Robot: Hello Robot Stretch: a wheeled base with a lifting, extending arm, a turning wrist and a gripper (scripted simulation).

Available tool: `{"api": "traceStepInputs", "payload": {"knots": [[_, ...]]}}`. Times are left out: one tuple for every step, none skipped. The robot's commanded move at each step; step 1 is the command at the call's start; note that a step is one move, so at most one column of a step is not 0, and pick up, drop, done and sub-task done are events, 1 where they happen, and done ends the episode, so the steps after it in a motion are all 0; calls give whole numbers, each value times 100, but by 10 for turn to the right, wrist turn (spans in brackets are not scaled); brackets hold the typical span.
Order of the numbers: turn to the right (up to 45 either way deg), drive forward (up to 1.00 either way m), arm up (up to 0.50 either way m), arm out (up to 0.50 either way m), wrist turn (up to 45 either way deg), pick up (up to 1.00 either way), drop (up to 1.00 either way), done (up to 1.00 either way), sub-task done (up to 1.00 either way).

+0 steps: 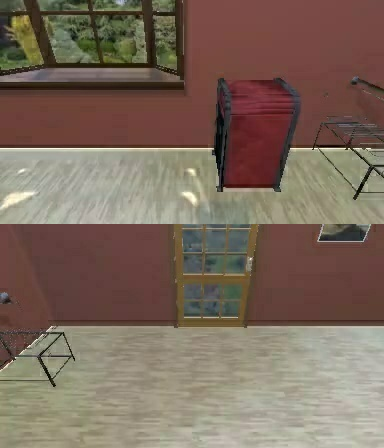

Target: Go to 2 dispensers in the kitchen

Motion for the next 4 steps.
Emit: {"api": "traceStepInputs", "payload": {"knots": [[-450, 0, 0, 0, 0, 0, 0, 0, 0], [-450, 0, 0, 0, 0, 0, 0, 0, 0], [-180, 0, 0, 0, 0, 0, 0, 0, 0], [0, 100, 0, 0, 0, 0, 0, 0, 0]]}}
